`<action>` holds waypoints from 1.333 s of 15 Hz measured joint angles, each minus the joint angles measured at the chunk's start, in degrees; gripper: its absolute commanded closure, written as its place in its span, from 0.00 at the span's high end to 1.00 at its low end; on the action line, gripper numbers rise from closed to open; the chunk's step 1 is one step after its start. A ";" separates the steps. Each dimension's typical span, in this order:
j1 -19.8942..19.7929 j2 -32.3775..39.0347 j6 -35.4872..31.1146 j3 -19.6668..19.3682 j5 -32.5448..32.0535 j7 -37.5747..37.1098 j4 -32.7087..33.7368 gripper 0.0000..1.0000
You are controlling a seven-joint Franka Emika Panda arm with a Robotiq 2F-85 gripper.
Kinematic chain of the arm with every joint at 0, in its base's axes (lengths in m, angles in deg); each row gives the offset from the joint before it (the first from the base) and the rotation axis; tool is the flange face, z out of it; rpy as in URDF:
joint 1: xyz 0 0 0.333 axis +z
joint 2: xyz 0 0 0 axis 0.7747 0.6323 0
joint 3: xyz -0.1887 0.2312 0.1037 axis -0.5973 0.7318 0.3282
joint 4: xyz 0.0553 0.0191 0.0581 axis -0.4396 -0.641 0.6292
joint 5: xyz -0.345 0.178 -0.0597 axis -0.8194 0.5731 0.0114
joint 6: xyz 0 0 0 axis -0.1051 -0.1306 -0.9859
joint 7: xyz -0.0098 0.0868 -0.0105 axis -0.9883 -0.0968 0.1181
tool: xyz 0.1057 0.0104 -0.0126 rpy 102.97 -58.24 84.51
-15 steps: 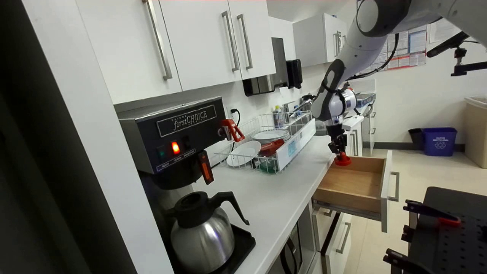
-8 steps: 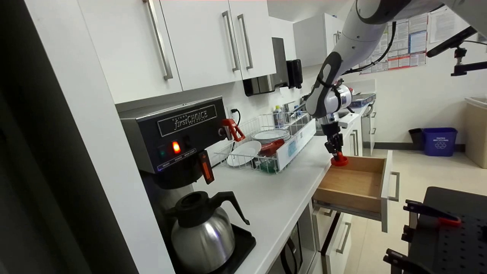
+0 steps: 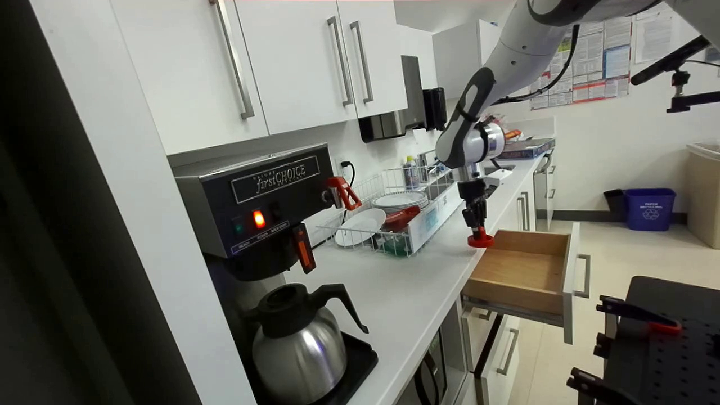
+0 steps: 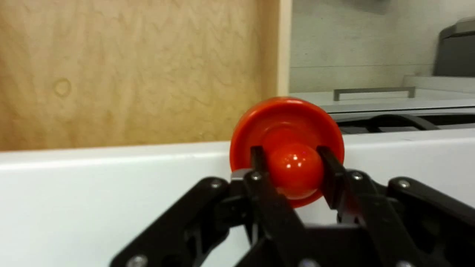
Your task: Pick the red object in the drawer and put it on the counter
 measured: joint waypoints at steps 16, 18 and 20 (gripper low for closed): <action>18.99 1.98 3.20 4.78 -3.65 10.26 0.69 0.12; 18.82 3.75 -1.43 4.74 -4.52 12.03 0.32 0.12; 18.76 3.86 -3.00 4.78 -4.66 13.52 0.04 0.63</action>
